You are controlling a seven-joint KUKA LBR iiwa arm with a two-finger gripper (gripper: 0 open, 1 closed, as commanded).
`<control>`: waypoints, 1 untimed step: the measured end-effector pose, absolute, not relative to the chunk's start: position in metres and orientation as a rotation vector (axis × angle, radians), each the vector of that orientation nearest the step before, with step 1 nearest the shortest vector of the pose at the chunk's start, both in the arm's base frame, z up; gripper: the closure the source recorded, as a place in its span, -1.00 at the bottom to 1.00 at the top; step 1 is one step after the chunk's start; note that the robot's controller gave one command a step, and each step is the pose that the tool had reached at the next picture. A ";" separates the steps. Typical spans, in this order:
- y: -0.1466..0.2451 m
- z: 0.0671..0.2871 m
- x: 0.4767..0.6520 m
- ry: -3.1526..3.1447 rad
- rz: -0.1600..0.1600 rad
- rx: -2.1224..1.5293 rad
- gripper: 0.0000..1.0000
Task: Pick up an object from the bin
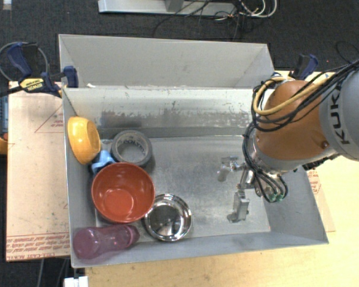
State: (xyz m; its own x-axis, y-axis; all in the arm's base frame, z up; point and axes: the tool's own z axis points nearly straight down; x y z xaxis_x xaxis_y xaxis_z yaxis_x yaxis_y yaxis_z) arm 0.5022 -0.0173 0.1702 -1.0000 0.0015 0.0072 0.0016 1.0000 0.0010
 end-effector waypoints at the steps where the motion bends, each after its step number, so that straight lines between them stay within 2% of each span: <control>1: -0.017 0.174 0.504 -3.142 -0.001 0.000 -1.00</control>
Offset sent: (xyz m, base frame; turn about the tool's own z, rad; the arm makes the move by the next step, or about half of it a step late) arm 0.0480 0.0636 -0.0389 -0.3017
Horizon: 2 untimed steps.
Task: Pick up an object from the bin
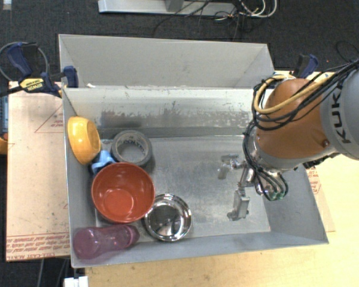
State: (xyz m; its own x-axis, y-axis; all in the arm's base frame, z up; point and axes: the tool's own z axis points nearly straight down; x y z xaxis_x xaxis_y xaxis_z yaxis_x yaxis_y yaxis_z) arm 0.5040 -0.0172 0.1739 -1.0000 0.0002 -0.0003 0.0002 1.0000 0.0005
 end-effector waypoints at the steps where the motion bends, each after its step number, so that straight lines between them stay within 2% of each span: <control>1: 0.050 0.130 0.550 3.105 0.007 -0.472 -1.00; 2: 0.060 0.122 0.508 3.140 0.002 -0.089 -1.00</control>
Offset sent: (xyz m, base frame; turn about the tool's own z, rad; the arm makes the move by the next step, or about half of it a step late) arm 0.0038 0.0758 -0.0512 -0.0555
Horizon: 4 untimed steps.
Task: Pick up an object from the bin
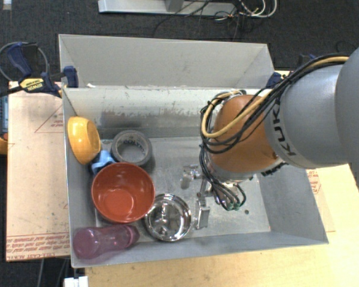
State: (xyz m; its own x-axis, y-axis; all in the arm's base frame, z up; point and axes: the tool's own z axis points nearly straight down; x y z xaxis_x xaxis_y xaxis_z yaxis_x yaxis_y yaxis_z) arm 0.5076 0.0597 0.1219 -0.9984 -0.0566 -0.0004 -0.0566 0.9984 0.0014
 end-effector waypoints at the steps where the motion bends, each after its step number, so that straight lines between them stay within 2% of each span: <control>1: 0.122 0.132 0.522 3.020 0.006 -0.834 -1.00; 2: 0.139 0.070 0.503 3.112 0.003 -0.372 -1.00; 3: 0.178 0.071 0.503 2.873 -0.003 -1.234 1.00; 4: 0.178 0.071 0.503 2.873 -0.002 -1.233 1.00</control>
Offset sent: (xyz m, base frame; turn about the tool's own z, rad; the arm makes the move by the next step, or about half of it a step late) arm -0.0064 0.0783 -0.0519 -0.1813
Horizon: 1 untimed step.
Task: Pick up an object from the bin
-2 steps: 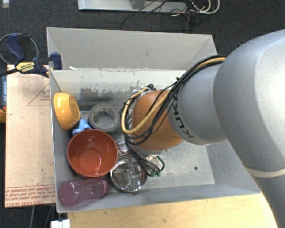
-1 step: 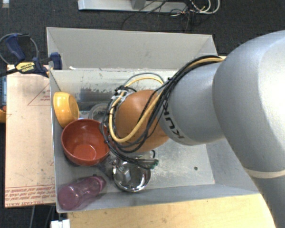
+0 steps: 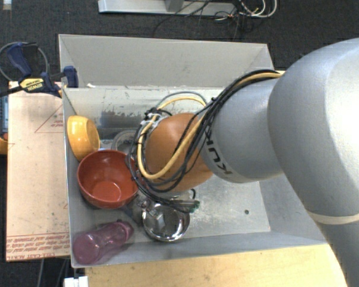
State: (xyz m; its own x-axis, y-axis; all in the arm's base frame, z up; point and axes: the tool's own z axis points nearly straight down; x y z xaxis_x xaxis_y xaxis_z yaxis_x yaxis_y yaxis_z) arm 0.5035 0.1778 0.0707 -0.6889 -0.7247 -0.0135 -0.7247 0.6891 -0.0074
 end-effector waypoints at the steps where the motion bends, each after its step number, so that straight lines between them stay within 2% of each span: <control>1: 0.178 0.077 0.503 2.876 -0.002 -1.231 1.00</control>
Offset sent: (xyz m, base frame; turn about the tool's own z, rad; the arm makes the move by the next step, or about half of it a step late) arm -0.0004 0.0000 0.0055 0.0012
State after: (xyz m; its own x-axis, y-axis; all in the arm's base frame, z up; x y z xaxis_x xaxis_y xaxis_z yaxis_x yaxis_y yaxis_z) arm 0.5029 0.1776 0.0770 -0.6902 -0.7235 -0.0119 -0.7235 0.6903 -0.0068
